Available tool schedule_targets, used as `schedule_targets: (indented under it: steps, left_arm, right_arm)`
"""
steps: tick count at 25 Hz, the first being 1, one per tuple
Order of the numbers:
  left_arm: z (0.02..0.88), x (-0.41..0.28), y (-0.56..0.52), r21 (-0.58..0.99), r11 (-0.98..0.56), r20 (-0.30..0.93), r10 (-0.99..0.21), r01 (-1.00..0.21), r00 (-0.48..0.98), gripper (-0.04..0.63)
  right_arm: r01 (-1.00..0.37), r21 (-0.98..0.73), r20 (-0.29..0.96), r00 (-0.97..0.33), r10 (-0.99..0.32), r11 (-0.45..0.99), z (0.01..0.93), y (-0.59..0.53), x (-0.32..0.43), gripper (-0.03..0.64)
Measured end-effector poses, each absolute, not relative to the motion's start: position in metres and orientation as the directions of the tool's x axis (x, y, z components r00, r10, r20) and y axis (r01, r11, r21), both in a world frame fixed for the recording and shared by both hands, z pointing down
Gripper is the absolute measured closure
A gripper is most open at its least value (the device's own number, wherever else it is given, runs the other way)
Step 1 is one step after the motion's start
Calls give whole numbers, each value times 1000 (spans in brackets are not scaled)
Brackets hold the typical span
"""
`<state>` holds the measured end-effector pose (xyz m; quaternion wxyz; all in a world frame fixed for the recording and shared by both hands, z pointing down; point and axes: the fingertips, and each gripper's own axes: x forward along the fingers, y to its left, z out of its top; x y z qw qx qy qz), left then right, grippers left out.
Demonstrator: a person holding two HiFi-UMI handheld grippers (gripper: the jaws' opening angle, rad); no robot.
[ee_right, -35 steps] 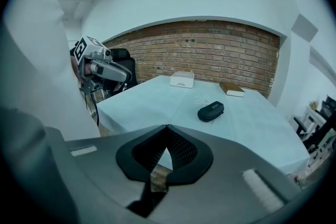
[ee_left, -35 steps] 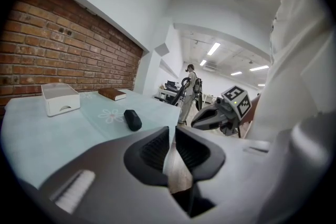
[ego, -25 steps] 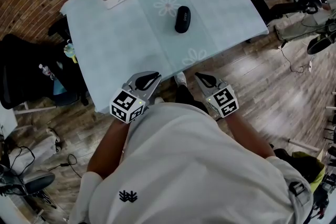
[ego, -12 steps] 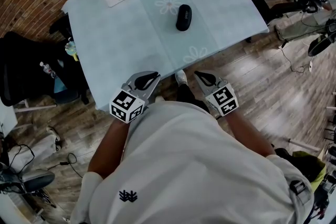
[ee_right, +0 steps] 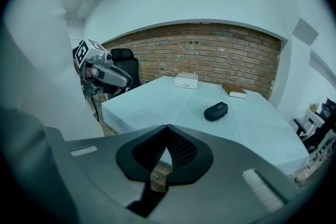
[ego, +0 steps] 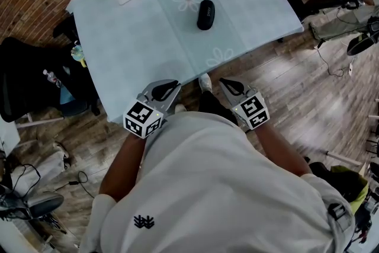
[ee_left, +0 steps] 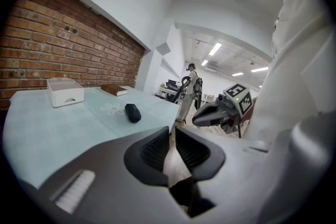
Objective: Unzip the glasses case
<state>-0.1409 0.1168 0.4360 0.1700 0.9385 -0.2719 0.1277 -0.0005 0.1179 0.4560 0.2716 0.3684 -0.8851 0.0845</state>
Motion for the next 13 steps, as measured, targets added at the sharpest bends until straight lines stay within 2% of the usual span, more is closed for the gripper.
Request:
schedule_targets:
  steps: [13]
  left_arm:
    - [445, -130, 80, 265, -785, 339, -468, -560, 816, 503]
  right_arm:
    - [-683, 77, 534, -587, -608, 727, 452, 73, 12, 615]
